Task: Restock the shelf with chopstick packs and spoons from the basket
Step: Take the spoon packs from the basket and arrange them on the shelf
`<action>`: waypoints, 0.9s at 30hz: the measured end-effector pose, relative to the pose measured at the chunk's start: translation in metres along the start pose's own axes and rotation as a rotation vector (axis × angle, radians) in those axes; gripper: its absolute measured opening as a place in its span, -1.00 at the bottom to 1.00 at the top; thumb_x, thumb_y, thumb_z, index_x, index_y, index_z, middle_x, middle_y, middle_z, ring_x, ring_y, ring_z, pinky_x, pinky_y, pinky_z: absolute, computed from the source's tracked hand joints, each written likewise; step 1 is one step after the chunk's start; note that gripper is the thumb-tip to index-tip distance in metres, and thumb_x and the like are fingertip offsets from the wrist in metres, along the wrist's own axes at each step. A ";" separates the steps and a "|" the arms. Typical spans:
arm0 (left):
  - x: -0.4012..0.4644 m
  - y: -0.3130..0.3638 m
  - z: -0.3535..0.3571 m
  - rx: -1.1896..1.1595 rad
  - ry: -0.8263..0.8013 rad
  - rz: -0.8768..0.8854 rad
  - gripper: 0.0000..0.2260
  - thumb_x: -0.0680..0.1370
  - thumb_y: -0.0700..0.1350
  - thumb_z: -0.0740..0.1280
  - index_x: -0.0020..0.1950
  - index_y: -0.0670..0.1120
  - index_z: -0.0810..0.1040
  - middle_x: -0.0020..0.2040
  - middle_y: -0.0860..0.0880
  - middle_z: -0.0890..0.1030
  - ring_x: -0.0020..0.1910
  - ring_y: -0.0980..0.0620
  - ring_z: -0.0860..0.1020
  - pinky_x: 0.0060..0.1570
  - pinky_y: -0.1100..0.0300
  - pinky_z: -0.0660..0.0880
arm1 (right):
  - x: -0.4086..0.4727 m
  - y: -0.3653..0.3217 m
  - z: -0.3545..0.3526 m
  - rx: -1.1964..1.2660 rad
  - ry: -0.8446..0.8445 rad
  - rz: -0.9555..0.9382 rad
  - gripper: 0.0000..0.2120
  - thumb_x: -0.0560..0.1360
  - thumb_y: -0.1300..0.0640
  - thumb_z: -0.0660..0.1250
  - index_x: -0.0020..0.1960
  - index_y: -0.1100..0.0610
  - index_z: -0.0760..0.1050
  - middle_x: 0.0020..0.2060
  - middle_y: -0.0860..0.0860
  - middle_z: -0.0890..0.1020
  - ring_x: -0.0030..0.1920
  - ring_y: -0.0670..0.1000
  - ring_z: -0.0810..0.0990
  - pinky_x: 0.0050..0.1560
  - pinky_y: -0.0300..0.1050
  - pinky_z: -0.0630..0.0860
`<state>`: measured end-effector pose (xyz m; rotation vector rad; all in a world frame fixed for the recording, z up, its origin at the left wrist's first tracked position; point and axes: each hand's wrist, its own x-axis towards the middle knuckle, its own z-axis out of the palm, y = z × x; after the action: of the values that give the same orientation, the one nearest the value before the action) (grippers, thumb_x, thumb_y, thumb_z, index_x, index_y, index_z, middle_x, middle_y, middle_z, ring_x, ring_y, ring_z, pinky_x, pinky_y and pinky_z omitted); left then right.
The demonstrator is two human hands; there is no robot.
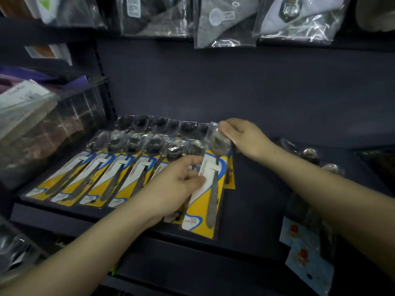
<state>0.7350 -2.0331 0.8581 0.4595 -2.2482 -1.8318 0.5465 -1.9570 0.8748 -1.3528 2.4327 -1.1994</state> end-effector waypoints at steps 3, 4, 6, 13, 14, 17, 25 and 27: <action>-0.001 0.004 0.008 0.283 -0.023 0.071 -0.69 0.56 -0.18 0.23 0.30 -0.02 0.39 -0.21 0.10 0.67 -0.24 0.14 0.60 -0.23 0.31 0.50 | -0.012 -0.002 -0.001 0.215 -0.165 0.104 -0.83 0.58 0.13 0.17 -0.17 0.10 0.42 -0.36 0.10 0.49 -0.43 -0.02 0.39 -0.44 -0.22 0.29; 0.000 0.002 0.007 0.521 0.008 0.133 -0.64 0.55 -0.11 0.24 0.35 0.01 0.35 -0.10 0.13 0.64 -0.15 0.14 0.58 -0.16 0.32 0.46 | -0.011 0.002 0.001 0.215 -0.166 0.136 -0.84 0.58 0.15 0.18 -0.17 0.07 0.40 -0.38 0.08 0.47 -0.45 -0.04 0.36 -0.48 -0.25 0.28; -0.001 -0.003 0.000 0.877 0.079 0.260 -0.57 0.53 -0.01 0.26 0.39 0.06 0.29 0.17 0.09 0.52 0.16 0.11 0.46 0.08 0.33 0.35 | -0.004 0.011 0.006 0.180 -0.125 0.163 -0.85 0.57 0.17 0.20 -0.18 0.06 0.41 -0.40 0.00 0.46 -0.45 -0.08 0.36 -0.49 -0.33 0.28; -0.007 -0.018 -0.020 1.128 -0.303 0.285 -0.44 0.48 0.27 0.10 0.45 0.25 0.05 0.53 0.16 -0.11 0.45 0.25 -0.17 0.41 0.30 -0.10 | 0.015 0.021 0.014 -0.130 -0.085 0.072 -0.79 0.55 0.20 0.23 0.12 0.21 0.56 0.02 0.06 0.63 0.01 -0.03 0.54 -0.10 -0.34 0.31; -0.006 -0.019 -0.020 1.144 -0.313 0.290 -0.43 0.45 0.29 0.06 0.45 0.25 0.06 0.53 0.16 -0.12 0.43 0.26 -0.20 0.40 0.30 -0.12 | 0.013 0.021 0.015 -0.168 -0.062 0.078 -0.77 0.55 0.16 0.24 0.15 0.20 0.54 0.09 0.09 0.61 0.07 0.03 0.55 -0.07 -0.33 0.30; -0.004 -0.019 -0.021 1.141 -0.332 0.302 -0.47 0.50 0.25 0.13 0.44 0.23 0.11 0.52 0.21 -0.09 0.49 0.18 -0.18 0.48 0.20 -0.07 | -0.002 0.021 0.014 -0.311 -0.005 0.178 -0.61 0.53 0.02 0.25 0.25 0.24 0.42 0.18 0.20 0.52 0.17 0.15 0.50 -0.02 -0.22 0.30; -0.003 -0.020 -0.024 1.002 -0.416 0.372 -0.46 0.37 0.30 0.25 0.30 0.17 0.34 0.41 0.29 0.19 0.46 0.23 0.00 0.45 0.26 0.07 | -0.038 -0.005 0.017 -0.089 -0.109 0.336 -0.89 0.51 0.21 0.27 -0.02 0.23 0.39 -0.25 0.02 0.49 -0.25 0.12 0.61 -0.06 0.16 0.62; -0.003 -0.017 -0.025 0.995 -0.401 0.395 -0.40 0.35 0.31 0.27 0.33 0.14 0.30 0.38 0.20 0.25 0.36 0.27 0.17 0.35 0.29 0.21 | -0.040 -0.008 0.019 -0.092 -0.104 0.345 -0.92 0.51 0.25 0.25 -0.12 0.18 0.34 -0.28 0.01 0.46 -0.29 0.11 0.61 -0.12 0.14 0.63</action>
<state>0.7481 -2.0579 0.8464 -0.2569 -3.1135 -0.5511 0.5840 -1.9406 0.8565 -0.9324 2.5361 -0.9203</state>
